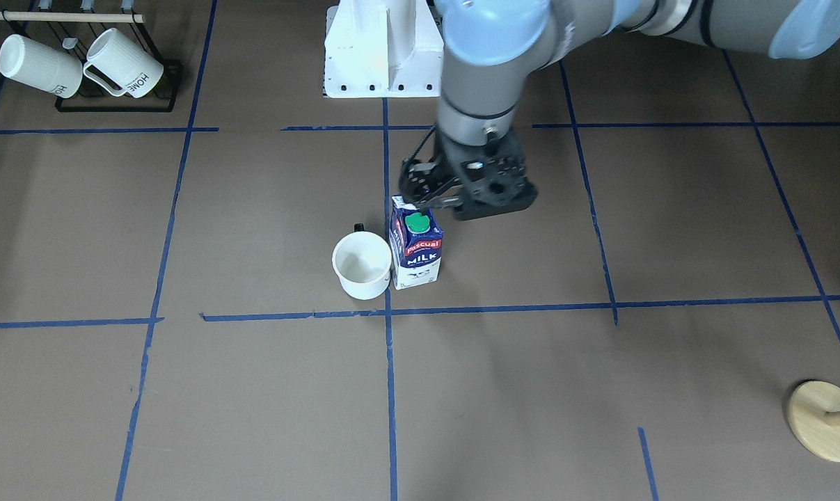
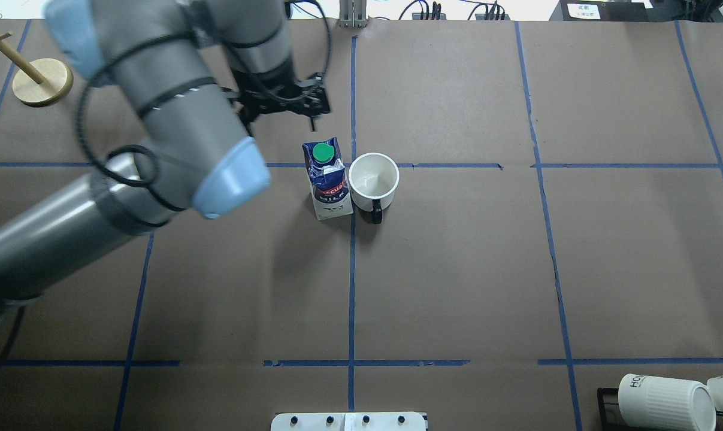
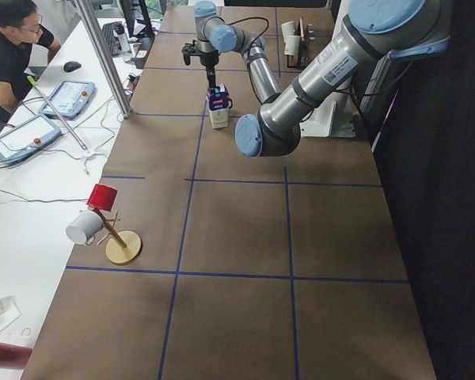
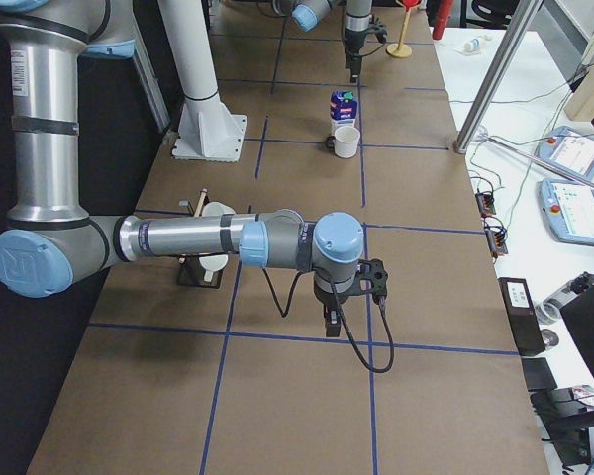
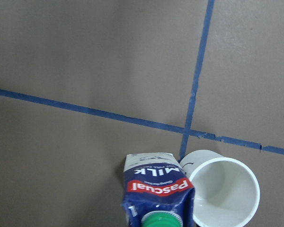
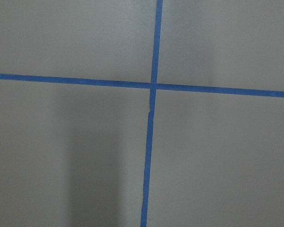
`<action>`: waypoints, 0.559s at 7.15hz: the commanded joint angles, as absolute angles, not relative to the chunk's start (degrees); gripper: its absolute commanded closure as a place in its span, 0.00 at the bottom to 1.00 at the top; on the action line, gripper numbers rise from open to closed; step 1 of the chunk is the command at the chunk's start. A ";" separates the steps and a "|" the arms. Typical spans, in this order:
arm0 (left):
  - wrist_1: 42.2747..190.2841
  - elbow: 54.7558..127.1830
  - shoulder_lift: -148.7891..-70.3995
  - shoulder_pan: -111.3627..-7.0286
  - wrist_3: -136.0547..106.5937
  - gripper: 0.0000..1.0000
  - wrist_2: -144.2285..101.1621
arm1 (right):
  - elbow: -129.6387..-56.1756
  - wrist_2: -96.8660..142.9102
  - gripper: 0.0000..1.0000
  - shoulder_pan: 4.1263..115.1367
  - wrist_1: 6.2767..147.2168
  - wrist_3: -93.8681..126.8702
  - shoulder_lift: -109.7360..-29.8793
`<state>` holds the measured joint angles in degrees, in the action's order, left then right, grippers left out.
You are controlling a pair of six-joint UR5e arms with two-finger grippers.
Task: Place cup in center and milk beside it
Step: 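Open the left gripper and withdraw it toward its corner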
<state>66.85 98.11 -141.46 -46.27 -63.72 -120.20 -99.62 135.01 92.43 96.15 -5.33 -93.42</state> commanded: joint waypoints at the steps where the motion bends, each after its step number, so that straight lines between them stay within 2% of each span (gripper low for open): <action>1: 61.09 107.81 -133.28 -51.92 -53.82 0.00 -120.76 | -99.49 134.91 0.00 92.29 96.07 -5.27 -93.43; 4: 56.72 116.60 -122.98 -59.30 -39.79 0.00 -123.05 | -99.49 134.91 0.00 92.11 96.06 -4.66 -93.43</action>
